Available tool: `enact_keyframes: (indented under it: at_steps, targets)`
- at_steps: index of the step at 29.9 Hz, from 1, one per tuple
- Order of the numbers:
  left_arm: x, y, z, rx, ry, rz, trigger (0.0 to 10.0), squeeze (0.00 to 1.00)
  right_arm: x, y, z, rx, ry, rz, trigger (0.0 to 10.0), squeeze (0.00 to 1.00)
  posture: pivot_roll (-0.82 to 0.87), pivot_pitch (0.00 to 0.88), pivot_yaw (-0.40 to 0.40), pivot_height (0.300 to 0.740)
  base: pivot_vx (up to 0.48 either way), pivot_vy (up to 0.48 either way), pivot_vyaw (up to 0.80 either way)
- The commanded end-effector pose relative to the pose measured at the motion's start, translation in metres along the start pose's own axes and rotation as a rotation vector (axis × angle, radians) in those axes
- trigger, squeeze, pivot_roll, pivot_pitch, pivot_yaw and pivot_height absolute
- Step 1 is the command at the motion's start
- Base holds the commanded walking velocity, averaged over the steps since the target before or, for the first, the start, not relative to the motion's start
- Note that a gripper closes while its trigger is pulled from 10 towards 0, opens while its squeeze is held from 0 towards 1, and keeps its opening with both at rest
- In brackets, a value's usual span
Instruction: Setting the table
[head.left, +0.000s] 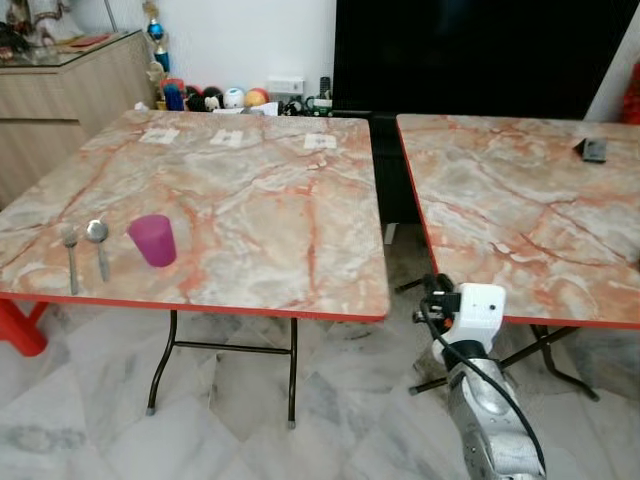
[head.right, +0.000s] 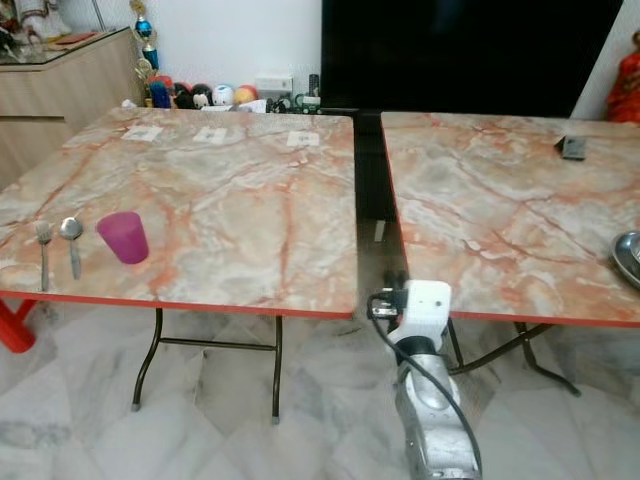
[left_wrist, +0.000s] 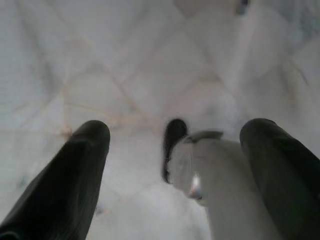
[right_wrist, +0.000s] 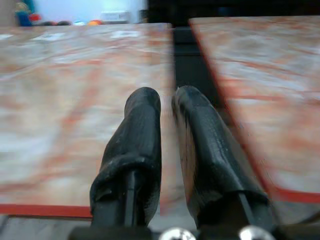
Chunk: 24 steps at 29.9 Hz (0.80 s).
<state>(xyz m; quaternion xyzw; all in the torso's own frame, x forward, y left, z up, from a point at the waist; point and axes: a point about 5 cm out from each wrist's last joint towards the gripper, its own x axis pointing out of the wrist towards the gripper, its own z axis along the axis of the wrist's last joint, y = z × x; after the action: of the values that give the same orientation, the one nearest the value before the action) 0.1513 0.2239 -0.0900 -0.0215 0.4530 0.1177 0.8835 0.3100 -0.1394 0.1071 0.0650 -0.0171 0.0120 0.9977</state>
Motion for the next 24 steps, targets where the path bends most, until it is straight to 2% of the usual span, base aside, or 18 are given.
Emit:
enact_keyframes:
  at_steps: [1, 8, 24]
  targets:
    - [-0.0013, 0.0030, -0.0057, 0.000, 0.020, 0.008, 10.0, 0.00, 0.0020, 0.0051, 0.0040, -0.004, -0.012, 0.013, 10.0, 0.00, 0.01, 0.000, -0.028, 0.740, 0.000, 0.480, 0.00]
    - [-0.0015, 0.0034, -0.0068, -0.005, 0.027, 0.015, 10.0, 0.00, 0.0015, 0.0134, 0.0008, 0.010, 0.002, 0.027, 10.0, 0.00, 0.03, 0.000, -0.032, 0.740, 0.000, 0.480, 0.00]
    - [-0.0014, 0.0015, -0.0067, 0.005, 0.025, 0.001, 10.0, 0.00, 0.0034, 0.0080, 0.0035, 0.007, -0.006, -0.002, 10.0, 0.00, 0.01, 0.000, -0.030, 0.740, 0.000, 0.480, 0.00]
